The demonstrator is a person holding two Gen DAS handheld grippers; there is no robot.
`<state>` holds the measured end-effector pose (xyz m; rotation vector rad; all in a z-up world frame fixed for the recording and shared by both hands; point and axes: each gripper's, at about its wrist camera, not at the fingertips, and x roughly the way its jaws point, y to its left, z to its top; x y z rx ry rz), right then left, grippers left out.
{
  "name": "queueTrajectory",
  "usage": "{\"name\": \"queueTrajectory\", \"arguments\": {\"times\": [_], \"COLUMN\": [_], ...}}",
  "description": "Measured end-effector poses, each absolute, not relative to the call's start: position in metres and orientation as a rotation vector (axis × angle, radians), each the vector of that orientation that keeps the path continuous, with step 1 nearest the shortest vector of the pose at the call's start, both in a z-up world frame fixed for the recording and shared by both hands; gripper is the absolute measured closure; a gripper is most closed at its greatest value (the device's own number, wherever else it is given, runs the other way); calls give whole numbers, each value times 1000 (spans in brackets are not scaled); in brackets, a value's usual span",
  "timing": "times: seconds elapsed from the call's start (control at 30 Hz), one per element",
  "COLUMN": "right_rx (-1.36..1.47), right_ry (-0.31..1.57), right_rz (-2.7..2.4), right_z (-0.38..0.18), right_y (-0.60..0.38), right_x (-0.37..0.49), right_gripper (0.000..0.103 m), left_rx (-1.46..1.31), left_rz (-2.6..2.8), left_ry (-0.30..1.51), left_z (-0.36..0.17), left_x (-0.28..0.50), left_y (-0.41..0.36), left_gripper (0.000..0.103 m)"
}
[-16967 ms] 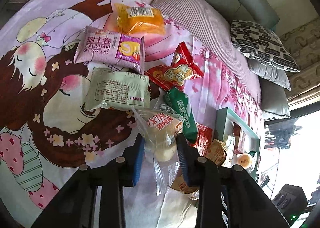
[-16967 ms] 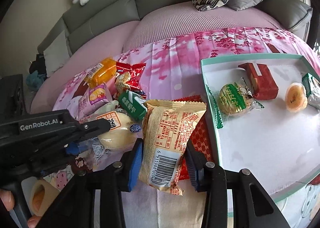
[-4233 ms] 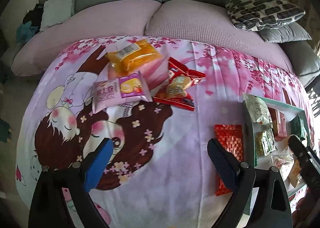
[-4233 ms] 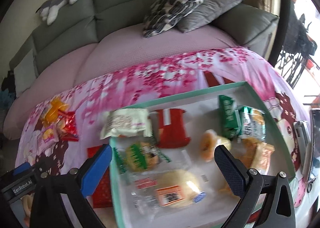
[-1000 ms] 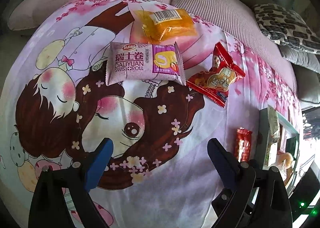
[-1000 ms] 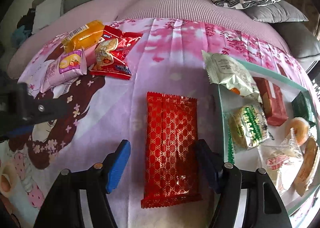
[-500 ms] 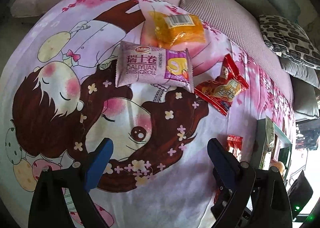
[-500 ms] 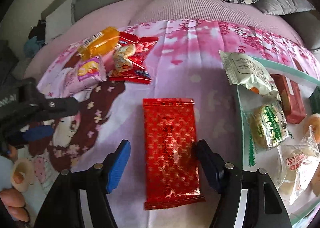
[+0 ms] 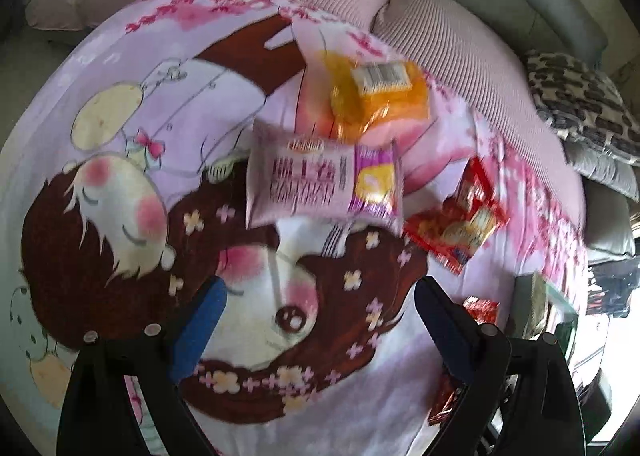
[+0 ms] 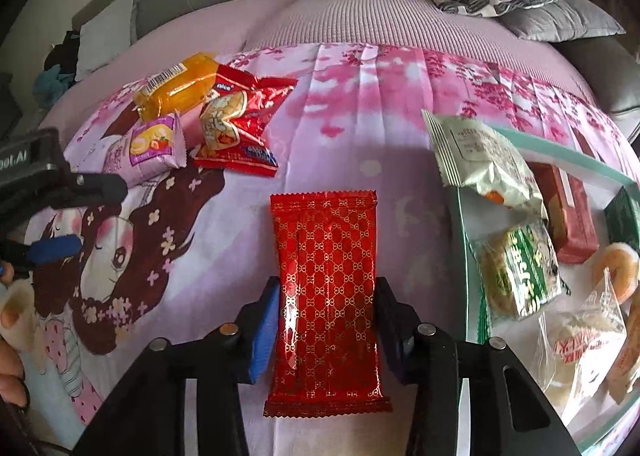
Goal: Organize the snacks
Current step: 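Grasp the red patterned pack with the right tool while the left tool grasps the pink Daliyuan swiss roll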
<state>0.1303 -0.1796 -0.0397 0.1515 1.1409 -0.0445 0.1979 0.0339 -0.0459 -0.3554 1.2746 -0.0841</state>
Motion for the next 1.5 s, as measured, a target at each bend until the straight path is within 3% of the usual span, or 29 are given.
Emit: {"name": "queueTrajectory", "arguments": {"times": [0.4, 1.5], "right_rx": [210, 268], "right_ry": [1089, 1109], "right_rz": [-55, -49], "right_z": [-34, -33], "right_y": [-203, -207], "right_x": [145, 145], "right_gripper": [56, 56], "left_rx": [-373, -29], "left_rz": [-86, -13], "left_ry": [1139, 1242], "left_z": [-47, -66], "left_x": [241, 224], "left_y": [30, -2], "left_gripper": [11, 18]}}
